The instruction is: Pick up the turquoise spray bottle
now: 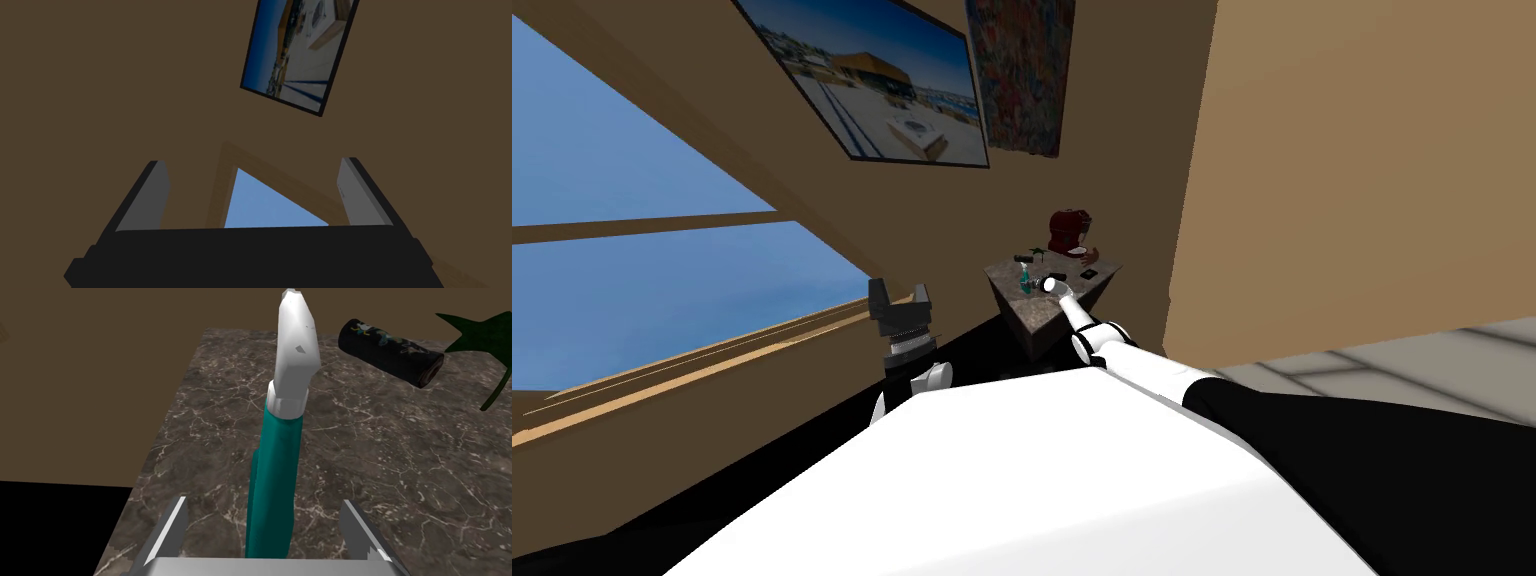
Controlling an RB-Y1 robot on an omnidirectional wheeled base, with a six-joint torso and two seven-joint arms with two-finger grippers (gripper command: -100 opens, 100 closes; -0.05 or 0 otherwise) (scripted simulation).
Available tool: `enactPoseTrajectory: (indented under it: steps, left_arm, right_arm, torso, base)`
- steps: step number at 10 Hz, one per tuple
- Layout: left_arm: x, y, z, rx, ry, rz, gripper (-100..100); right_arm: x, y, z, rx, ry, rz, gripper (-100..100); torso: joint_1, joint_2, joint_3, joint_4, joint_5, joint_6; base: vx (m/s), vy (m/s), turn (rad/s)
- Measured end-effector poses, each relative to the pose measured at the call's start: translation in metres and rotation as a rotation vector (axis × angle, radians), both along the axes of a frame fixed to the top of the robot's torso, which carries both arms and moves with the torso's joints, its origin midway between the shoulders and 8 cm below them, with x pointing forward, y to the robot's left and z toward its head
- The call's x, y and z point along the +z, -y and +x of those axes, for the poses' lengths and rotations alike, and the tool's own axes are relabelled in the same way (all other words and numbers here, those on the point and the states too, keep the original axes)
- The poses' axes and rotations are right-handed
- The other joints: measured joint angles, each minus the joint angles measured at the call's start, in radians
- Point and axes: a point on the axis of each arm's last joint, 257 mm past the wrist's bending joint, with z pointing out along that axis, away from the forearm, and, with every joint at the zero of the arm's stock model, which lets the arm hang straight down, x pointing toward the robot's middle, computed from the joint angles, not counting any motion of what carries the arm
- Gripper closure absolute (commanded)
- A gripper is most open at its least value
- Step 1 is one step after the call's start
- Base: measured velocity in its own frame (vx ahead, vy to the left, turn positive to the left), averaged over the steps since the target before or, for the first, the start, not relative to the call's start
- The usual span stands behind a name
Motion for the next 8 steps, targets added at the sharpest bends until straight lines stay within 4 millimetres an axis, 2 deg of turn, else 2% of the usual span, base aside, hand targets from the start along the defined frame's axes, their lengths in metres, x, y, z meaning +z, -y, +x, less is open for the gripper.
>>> enactPoseTrajectory:
  steps: [1,2,3,4,8]
  left_arm:
    - [0.0,0.0,0.0,0.0,0.0,0.0,0]
    - [0.0,0.0,0.0,0.0,0.0,0.0,0]
    - [0.0,0.0,0.0,0.0,0.0,0.0,0]
    - [0.0,0.0,0.0,0.0,0.0,0.0,0]
    - [0.0,0.0,0.0,0.0,0.0,0.0,0]
  right_arm:
    - [-0.001,0.012,0.001,-0.014,-0.002,-0.001,-100]
    - [-0.003,0.034,0.008,-0.04,-0.005,-0.005,-100]
    - [-0.007,0.062,0.012,-0.073,-0.006,-0.005,-100]
    - [-0.008,0.089,0.015,-0.109,-0.006,0.003,-100]
    - [-0.008,0.154,0.016,-0.201,0.001,-0.004,-100]
  torso:
    - [-0.001,-0.001,0.0,0.0,0.0,0.001]
    - [-0.001,-0.001,-0.001,0.0,0.0,0.0]
    - [-0.001,0.0,0.0,0.0,0.0,0.0]
    - [0.0,0.0,0.0,0.0,0.0,0.0]
    - [-0.001,-0.001,0.0,0.0,0.0,0.0]
  base:
    - [-0.044,0.028,0.259]
    - [-0.063,0.031,0.429]
    - [-0.074,0.039,0.396]
    - [-0.058,0.035,0.121]
    - [-0.042,0.034,0.197]
